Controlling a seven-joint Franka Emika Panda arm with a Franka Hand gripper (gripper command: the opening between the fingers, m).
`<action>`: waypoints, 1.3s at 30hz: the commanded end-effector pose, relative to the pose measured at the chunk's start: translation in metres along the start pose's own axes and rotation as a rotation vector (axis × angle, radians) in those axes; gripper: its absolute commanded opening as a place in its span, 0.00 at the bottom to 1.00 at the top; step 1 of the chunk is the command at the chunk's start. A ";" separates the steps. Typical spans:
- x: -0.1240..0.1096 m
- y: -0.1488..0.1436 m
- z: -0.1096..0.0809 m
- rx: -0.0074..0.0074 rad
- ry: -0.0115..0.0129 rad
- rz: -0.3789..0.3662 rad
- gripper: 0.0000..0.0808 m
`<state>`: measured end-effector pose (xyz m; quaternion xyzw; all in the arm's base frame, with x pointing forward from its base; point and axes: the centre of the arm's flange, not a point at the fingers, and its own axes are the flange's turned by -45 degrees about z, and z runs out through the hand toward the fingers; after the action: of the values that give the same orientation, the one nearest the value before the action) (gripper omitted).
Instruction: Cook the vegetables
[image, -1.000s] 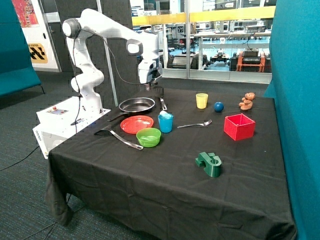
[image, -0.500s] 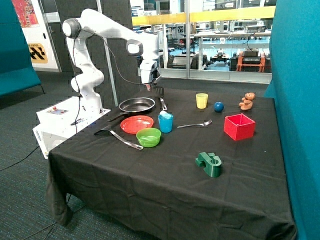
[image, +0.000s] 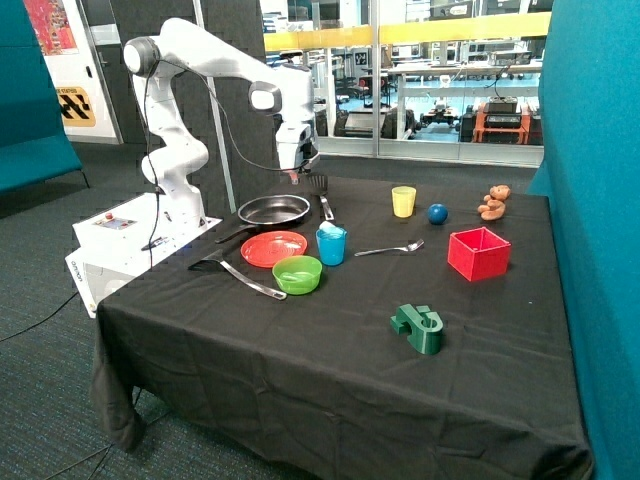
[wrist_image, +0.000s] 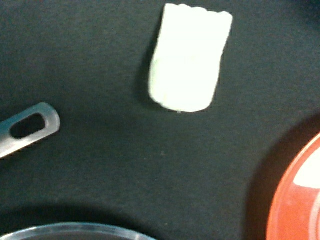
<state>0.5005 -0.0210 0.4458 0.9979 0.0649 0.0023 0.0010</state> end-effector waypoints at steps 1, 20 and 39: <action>0.008 0.032 0.000 0.0022 -0.0045 0.051 0.00; 0.013 0.105 0.025 0.0019 -0.0047 0.176 0.00; 0.027 0.149 0.045 0.0020 -0.0046 0.145 0.37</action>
<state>0.5381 -0.1458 0.4108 1.0000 -0.0093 0.0005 0.0017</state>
